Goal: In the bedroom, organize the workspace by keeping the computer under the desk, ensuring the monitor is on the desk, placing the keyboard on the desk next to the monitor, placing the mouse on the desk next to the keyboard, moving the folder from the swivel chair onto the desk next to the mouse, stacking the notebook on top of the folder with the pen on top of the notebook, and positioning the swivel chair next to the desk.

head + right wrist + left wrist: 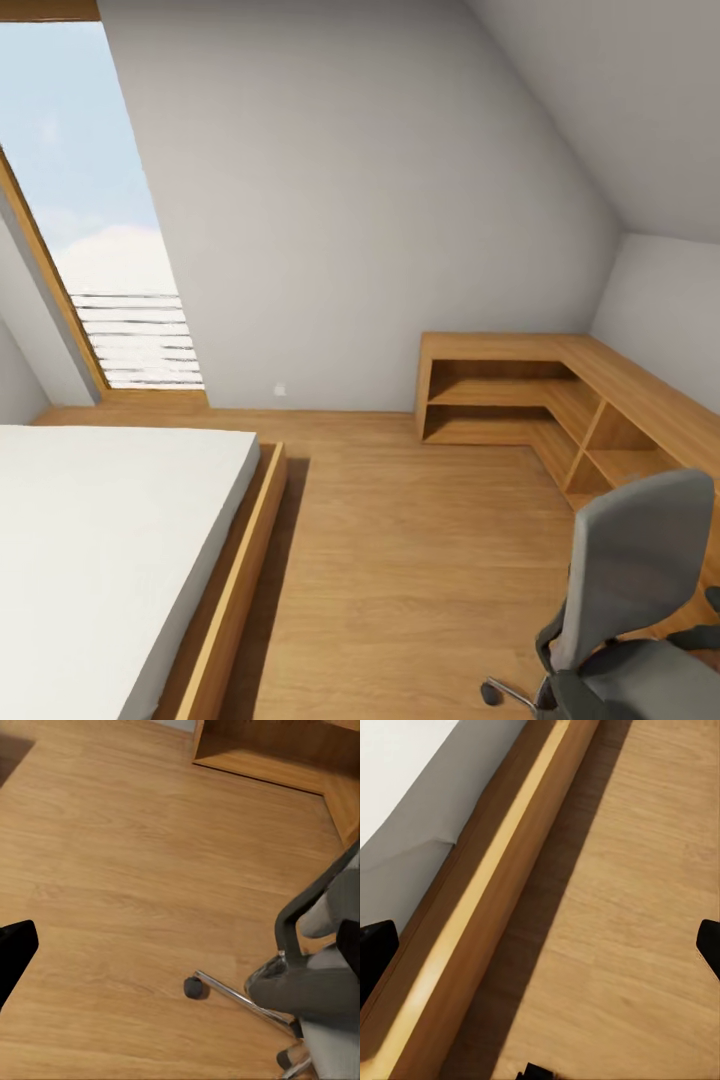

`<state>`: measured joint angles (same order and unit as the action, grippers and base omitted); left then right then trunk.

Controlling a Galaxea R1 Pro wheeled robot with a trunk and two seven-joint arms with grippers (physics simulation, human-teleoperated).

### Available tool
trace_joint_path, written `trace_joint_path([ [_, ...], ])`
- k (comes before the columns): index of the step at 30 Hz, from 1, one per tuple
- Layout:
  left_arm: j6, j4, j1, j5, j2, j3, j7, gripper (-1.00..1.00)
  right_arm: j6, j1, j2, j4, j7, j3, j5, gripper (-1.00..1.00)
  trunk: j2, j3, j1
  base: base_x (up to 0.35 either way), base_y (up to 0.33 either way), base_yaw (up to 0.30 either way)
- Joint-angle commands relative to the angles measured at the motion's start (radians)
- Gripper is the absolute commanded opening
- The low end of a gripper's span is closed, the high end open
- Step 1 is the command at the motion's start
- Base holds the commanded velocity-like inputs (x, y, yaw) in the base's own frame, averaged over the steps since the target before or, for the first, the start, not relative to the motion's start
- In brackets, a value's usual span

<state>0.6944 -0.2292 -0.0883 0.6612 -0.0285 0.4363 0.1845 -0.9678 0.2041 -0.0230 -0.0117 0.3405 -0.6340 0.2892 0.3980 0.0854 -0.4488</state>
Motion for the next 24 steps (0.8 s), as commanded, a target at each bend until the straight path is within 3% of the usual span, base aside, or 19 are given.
trace_joint_path([
  [1,0.002,-0.001,-0.001,0.001,-0.001,0.009,0.009,1.0,-0.002,0.0,0.0,-0.001,0.003,-0.009,0.007,1.0,0.002,0.002,-0.001,0.325,0.001,0.0],
  [24,0.001,0.001,-0.001,0.003,-0.001,0.027,0.009,1.0,-0.002,0.0,-0.001,-0.001,0.003,-0.008,0.007,1.0,0.002,0.002,-0.001,0.325,0.0,0.0],
])
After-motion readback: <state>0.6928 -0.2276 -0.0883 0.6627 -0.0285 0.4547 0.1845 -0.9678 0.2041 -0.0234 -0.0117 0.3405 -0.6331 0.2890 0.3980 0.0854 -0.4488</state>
